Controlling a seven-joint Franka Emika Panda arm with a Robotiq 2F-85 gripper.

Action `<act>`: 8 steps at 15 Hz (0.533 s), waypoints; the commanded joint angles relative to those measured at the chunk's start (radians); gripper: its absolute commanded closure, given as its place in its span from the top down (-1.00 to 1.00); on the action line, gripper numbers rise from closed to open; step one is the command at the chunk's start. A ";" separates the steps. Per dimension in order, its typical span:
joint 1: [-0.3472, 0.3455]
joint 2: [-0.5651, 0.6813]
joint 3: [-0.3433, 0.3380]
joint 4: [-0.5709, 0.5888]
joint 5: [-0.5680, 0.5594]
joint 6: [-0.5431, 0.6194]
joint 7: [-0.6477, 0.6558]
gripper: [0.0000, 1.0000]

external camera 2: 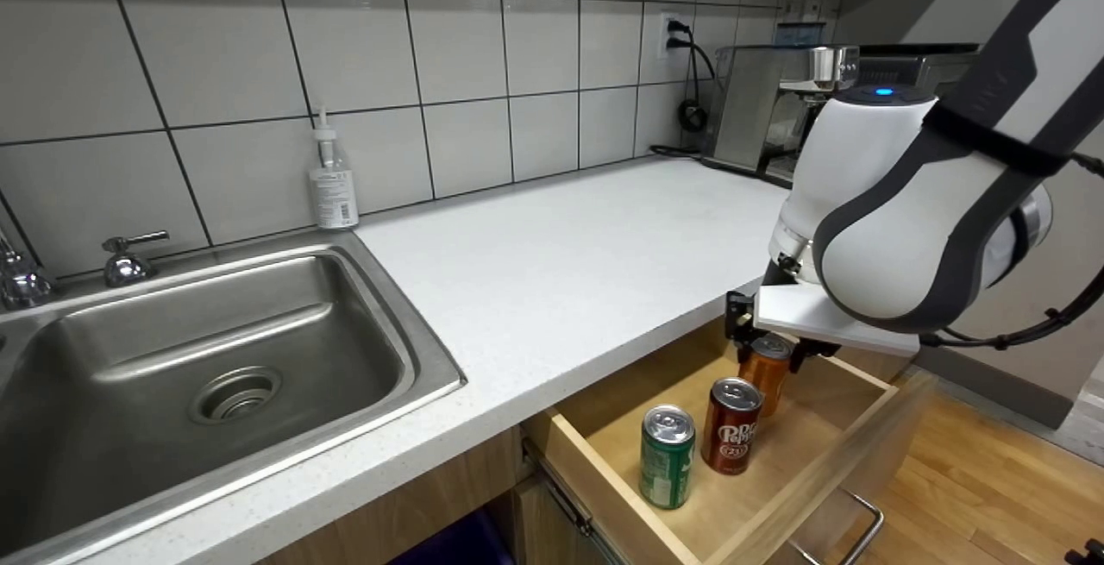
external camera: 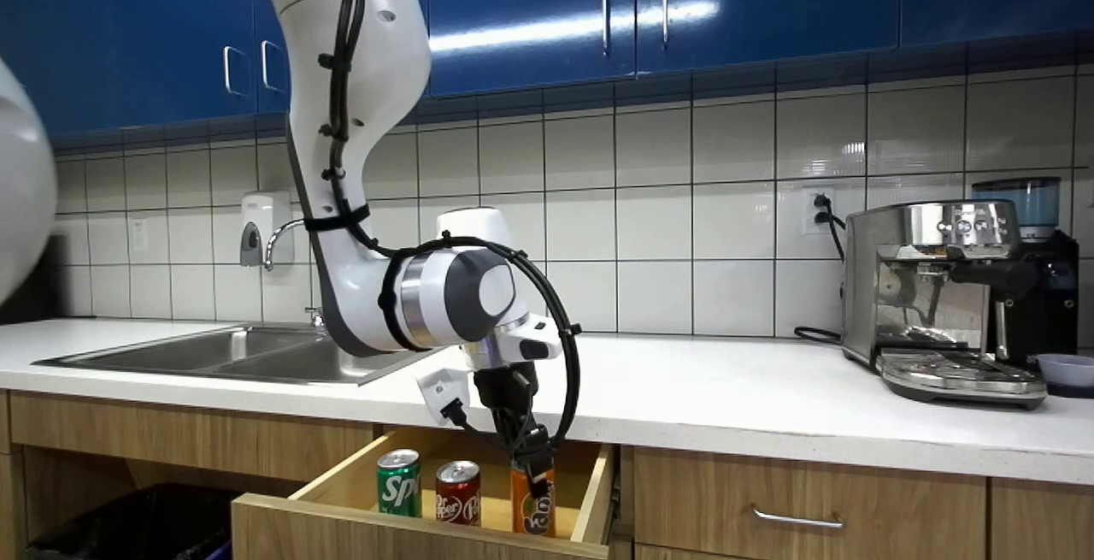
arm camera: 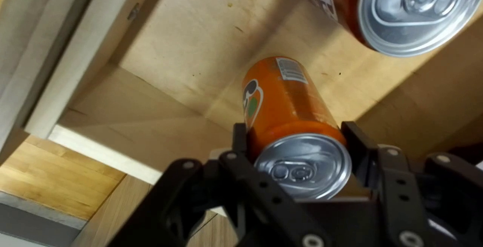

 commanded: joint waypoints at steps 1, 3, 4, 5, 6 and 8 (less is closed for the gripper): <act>0.025 0.016 -0.018 0.015 0.043 0.017 -0.027 -0.23; 0.032 0.023 -0.022 0.017 0.055 0.018 -0.028 -0.23; 0.035 0.025 -0.022 0.017 0.060 0.017 -0.029 -0.23; 0.038 0.027 -0.023 0.018 0.063 0.017 -0.029 -0.23; 0.040 0.029 -0.025 0.019 0.065 0.017 -0.029 -0.23; 0.043 0.032 -0.026 0.021 0.069 0.015 -0.029 -0.23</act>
